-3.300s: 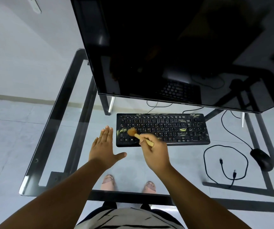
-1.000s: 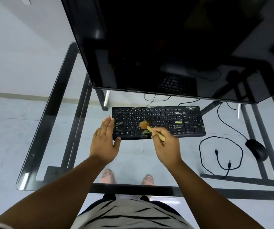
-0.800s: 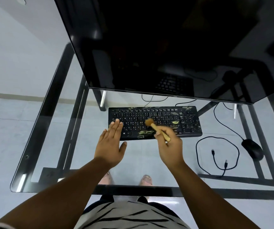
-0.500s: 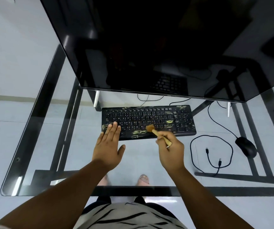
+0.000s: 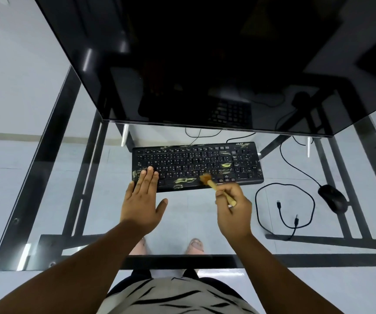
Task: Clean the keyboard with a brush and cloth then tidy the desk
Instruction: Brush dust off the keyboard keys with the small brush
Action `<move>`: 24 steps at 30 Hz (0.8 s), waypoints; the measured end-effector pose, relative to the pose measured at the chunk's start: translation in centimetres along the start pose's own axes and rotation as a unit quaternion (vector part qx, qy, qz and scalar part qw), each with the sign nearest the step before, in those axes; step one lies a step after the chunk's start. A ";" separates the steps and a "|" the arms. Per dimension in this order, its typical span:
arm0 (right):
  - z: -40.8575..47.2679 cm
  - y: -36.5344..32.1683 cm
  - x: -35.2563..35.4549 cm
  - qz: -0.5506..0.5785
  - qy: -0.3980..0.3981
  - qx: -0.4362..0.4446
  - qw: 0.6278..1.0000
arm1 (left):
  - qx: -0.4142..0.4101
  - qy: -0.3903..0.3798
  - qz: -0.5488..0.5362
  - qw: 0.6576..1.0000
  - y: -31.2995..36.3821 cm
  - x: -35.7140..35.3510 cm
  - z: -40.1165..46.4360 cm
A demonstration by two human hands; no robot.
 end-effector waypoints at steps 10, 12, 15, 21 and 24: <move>-0.1 -0.7 -1.3 -0.017 -0.082 0.044 0.996 | 0.010 0.000 -0.009 1.000 -0.4 0.5 -0.6; -0.1 -0.5 -1.6 -0.075 -0.079 0.050 0.993 | 0.017 -0.006 -0.010 1.000 -0.6 0.8 -0.7; 0.0 -0.7 -0.9 -0.085 0.020 0.041 0.995 | 0.018 0.000 -0.013 1.000 -0.7 1.1 -0.7; 0.1 -2.1 -4.7 -0.036 -0.209 0.093 0.973 | 0.032 -0.001 -0.027 0.999 -1.4 1.6 -0.9; 0.2 -1.5 -5.0 -0.095 -0.155 0.086 0.980 | 0.038 -0.004 -0.025 0.999 -1.5 1.9 -0.9</move>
Point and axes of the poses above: each hand's wrist, its own z-axis towards the middle knuckle, its own x-axis out of the back of the hand, y = z × x, the point moved 4 cm from there along z, towards the middle knuckle, and after that the axes turned 11 degrees about -y, right-handed, at the moved point
